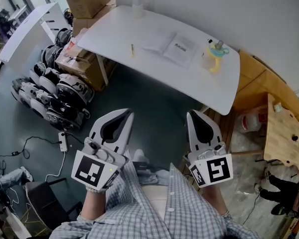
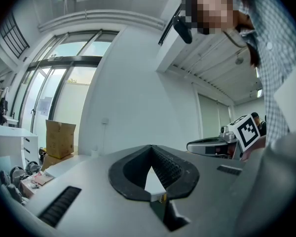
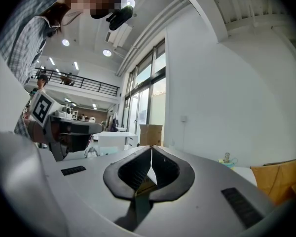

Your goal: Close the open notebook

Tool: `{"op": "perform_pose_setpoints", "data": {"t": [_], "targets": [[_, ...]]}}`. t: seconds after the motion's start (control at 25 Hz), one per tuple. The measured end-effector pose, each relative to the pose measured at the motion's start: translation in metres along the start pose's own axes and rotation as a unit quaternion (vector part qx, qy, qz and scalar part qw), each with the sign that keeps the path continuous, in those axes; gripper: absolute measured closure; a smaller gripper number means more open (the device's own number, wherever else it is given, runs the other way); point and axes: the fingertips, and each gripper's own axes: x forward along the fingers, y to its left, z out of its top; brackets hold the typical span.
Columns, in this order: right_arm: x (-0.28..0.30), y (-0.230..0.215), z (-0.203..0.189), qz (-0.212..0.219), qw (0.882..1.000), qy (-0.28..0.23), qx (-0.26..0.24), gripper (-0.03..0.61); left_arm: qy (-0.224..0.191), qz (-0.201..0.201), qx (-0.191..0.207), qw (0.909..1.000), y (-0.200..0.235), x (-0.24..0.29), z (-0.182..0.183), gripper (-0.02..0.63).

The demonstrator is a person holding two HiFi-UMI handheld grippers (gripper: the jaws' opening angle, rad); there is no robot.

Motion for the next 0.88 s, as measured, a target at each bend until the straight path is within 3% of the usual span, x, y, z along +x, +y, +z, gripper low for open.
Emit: {"op": "perform_pose_setpoints", "data": {"t": [0.48, 0.88], "targets": [[0.041, 0.011, 0.003, -0.023, 1.0, 0.0, -0.006, 0.555, -0.029, -0.034, -0.005, 0.999, 0.042, 0.015, 0.008, 0.606], [0.055, 0.021, -0.003, -0.035, 0.999, 0.003, -0.007, 0.555, -0.009, -0.045, -0.001, 0.999, 0.062, 0.018, -0.006, 0.606]]}}
